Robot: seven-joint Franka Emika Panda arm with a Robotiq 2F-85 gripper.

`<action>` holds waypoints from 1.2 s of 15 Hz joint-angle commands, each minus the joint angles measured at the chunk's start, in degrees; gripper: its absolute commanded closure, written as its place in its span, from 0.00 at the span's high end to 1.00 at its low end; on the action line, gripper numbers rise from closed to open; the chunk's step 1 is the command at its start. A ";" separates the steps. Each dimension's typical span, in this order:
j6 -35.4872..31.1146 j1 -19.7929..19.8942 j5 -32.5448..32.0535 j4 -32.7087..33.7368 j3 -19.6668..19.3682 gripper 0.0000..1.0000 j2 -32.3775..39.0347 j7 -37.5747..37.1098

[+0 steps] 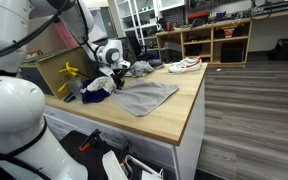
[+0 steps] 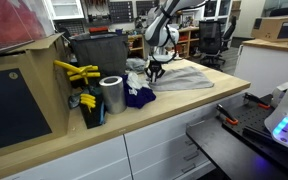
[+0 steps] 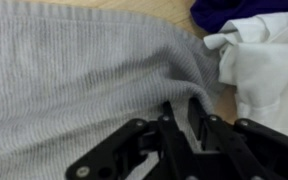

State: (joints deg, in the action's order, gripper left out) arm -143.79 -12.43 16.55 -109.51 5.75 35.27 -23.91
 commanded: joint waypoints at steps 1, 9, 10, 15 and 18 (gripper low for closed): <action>-0.13 0.91 -0.05 0.10 0.58 0.56 -3.81 2.30; -0.92 -0.10 -12.54 4.15 -6.90 0.53 -7.51 0.73; -1.75 -0.16 -15.43 4.41 -8.65 0.45 -7.38 0.33; -5.64 1.52 -21.95 6.67 -13.78 0.07 -4.67 -0.86; -7.82 1.51 -22.36 7.81 -15.44 0.00 -2.35 -2.58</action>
State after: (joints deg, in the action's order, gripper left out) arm -149.76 -10.51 -4.31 -104.10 -8.49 30.14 -23.28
